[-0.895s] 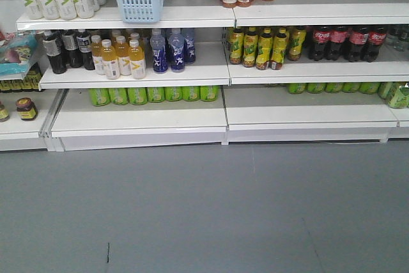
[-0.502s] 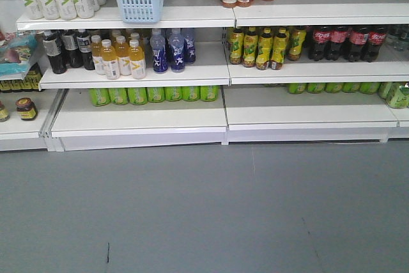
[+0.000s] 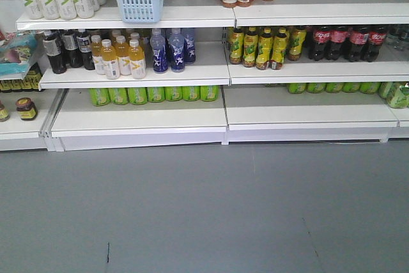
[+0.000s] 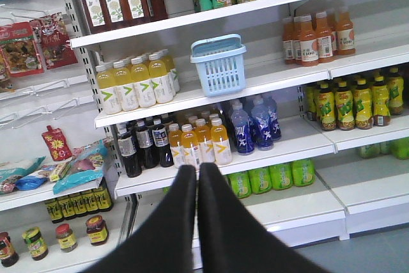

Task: Place coke in basket with both arms
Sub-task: 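Drive the base toward the shelf holding the light-blue basket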

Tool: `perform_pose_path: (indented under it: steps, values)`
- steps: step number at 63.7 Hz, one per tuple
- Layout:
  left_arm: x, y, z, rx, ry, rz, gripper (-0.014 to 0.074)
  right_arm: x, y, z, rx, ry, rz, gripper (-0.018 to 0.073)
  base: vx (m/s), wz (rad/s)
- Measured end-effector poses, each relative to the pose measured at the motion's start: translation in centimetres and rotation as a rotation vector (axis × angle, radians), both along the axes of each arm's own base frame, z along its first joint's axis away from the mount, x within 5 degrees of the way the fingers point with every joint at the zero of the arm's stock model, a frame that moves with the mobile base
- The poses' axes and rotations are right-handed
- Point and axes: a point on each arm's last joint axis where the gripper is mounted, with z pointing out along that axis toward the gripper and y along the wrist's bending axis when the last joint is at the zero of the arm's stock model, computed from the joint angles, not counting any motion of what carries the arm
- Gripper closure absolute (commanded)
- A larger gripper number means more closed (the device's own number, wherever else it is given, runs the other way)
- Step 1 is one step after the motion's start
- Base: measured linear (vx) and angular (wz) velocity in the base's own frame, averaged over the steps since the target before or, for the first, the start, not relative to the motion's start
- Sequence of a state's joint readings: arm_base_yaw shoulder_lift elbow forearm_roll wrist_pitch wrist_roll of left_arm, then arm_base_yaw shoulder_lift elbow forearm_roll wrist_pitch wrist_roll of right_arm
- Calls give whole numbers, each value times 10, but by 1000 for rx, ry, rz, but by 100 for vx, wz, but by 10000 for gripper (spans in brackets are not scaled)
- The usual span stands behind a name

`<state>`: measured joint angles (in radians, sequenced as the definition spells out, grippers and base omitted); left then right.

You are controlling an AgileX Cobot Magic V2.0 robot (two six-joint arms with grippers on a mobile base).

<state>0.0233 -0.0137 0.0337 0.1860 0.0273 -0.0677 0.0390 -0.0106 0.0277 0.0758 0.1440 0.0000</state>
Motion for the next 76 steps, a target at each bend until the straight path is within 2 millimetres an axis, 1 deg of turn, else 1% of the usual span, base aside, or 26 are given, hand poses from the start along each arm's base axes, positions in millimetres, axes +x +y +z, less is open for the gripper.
perform_pose_path:
  steps: [23,76]
  values:
    - [0,0,0,0,0,0,603,0,0,0,0,0,0,568,6,0]
    - [0,0,0,0,0,0,603,0,0,0,0,0,0,568,15,2]
